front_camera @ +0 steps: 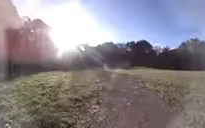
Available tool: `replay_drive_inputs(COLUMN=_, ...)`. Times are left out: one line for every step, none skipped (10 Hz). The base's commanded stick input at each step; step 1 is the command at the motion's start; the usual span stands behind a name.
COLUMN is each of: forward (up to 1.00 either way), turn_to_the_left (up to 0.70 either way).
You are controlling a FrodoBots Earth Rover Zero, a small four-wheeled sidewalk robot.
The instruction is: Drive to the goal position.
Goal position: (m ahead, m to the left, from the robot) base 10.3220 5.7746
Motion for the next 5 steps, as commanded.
replay_drive_inputs(forward=0.5, turn_to_the_left=0.0)
replay_drive_inputs(forward=0.5, turn_to_the_left=0.0)
replay_drive_inputs(forward=0.5, turn_to_the_left=0.0)
replay_drive_inputs(forward=0.5, turn_to_the_left=0.0)
replay_drive_inputs(forward=0.5, turn_to_the_left=0.0)
